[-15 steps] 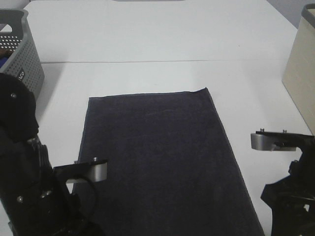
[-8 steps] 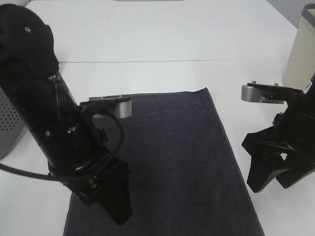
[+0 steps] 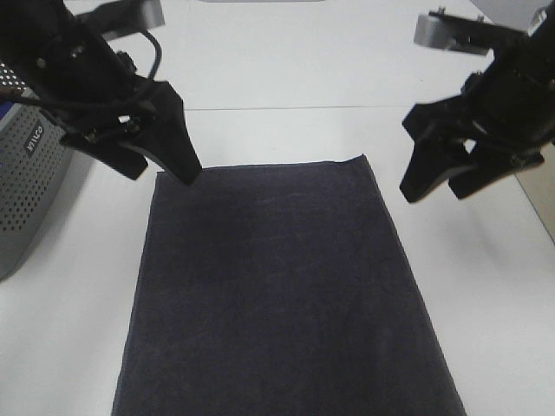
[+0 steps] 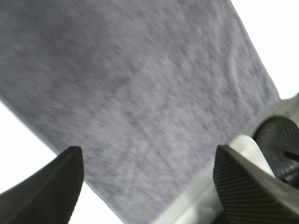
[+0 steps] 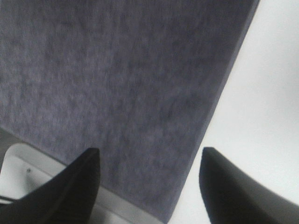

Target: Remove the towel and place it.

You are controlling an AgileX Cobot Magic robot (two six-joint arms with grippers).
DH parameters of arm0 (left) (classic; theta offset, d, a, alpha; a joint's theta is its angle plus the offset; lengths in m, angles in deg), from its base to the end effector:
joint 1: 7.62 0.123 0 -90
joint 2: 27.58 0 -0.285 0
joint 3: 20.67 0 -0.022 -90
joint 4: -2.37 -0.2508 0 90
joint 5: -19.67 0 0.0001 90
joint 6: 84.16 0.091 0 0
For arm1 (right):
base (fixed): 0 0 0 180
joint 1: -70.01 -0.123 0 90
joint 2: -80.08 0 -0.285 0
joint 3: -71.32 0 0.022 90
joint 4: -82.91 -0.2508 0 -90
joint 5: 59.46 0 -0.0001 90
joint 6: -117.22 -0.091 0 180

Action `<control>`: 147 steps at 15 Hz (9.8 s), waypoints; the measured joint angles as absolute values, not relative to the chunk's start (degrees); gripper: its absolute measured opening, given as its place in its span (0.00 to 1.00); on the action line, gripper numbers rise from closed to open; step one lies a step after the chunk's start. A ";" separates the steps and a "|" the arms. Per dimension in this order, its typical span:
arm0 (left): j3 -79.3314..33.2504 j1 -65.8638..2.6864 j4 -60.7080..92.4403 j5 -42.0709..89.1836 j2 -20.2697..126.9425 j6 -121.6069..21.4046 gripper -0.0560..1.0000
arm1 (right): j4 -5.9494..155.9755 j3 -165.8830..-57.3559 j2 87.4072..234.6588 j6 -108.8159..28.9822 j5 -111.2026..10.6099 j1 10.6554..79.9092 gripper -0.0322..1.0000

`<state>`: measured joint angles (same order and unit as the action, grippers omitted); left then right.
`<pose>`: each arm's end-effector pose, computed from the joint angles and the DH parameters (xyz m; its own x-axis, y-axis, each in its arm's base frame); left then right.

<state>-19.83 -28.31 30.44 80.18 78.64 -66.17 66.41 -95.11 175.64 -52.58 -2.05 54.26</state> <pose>0.3124 -0.1579 0.2641 -0.8752 0.3864 -0.2910 0.4762 0.7937 -0.3785 0.2769 0.1007 0.2597 -0.9250 -0.2809 -0.2560 -0.3399 0.9128 0.2266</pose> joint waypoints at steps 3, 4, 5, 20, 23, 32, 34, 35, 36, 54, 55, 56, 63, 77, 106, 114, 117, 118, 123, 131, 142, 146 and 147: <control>-26.07 -24.93 25.80 80.18 80.93 -66.17 0.74 | 68.35 -107.95 181.26 -53.10 -0.39 54.66 0.62; -27.79 -24.76 24.20 80.18 82.71 -66.28 0.75 | 68.30 -112.59 184.12 -53.33 1.33 55.57 0.62; -29.63 -24.76 22.65 80.23 84.94 -67.14 0.77 | 68.01 -117.06 187.10 -53.44 2.99 57.24 0.62; -51.40 -15.13 22.99 79.83 115.25 -73.33 0.85 | 67.95 -151.61 226.92 -50.46 9.98 65.43 0.62; -51.51 -12.84 26.95 79.83 116.86 -68.06 0.85 | 65.03 -152.12 230.65 -48.91 10.04 66.80 0.62; -52.49 -12.27 34.11 77.43 120.58 -65.71 0.85 | 59.13 -153.33 235.00 -45.99 10.44 66.92 0.62; -52.54 -12.38 34.85 77.31 120.93 -65.71 0.85 | 57.41 -153.44 235.52 -45.99 10.67 66.92 0.62; -52.66 -12.95 34.91 76.85 120.93 -65.77 0.85 | 56.38 -153.50 235.69 -46.05 10.61 66.92 0.62; -52.66 -14.16 35.03 75.99 120.98 -65.88 0.85 | 56.09 -153.50 235.75 -46.51 10.15 66.75 0.62; -52.66 -19.60 26.32 69.69 121.56 -74.02 0.07 | 65.09 -153.96 235.80 -50.00 -1.71 60.44 0.04; -52.66 -19.60 26.09 68.78 121.50 -72.82 0.06 | 65.26 -153.90 235.80 -50.00 -2.91 60.44 0.04; -52.66 -19.71 25.57 67.06 121.44 -71.33 0.06 | 66.01 -153.84 235.58 -50.00 -4.80 60.27 0.04; -60.05 -20.00 23.74 53.76 122.13 -66.00 0.06 | 72.59 -154.93 234.49 -50.00 -15.92 60.21 0.04; -60.62 -23.90 22.65 26.66 123.56 -58.55 0.06 | 73.97 -160.66 234.43 -50.00 -30.53 60.21 0.04; -60.62 -23.67 20.13 9.30 132.21 -58.49 0.40 | 66.81 -160.66 242.05 -47.42 -43.65 60.27 0.34; -60.62 -20.23 23.91 4.66 133.93 -58.49 0.59 | 66.41 -160.66 242.16 -47.42 -44.62 62.56 0.56; -60.62 -19.60 24.83 4.66 133.93 -58.49 0.59 | 66.41 -160.66 242.16 -47.42 -44.62 62.56 0.56; -60.62 -19.66 24.83 4.66 133.93 -58.66 0.59 | 66.41 -160.66 242.16 -47.42 -44.62 62.56 0.56; -60.62 -19.66 25.06 11.54 133.93 -67.54 0.59 | 66.41 -160.66 242.28 -47.42 -41.93 62.56 0.56; -60.62 -19.66 23.91 22.88 125.40 -68.98 0.59 | 66.86 -160.66 240.16 -47.42 -31.22 62.56 0.56; -60.68 -18.28 5.63 71.58 97.26 -83.59 0.61 | 75.80 -160.66 214.95 -52.98 9.87 62.56 0.69; -60.68 -10.66 -0.27 81.15 93.20 -89.03 0.61 | 79.64 -159.74 207.33 -57.05 10.21 62.62 0.69; -60.51 -9.63 -0.78 87.63 91.59 -88.46 0.61 | 79.01 -154.01 201.14 -57.16 10.21 62.62 0.69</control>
<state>-60.51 -9.63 -0.78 87.63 91.59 -88.46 79.01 -154.01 201.14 -57.16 10.21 62.62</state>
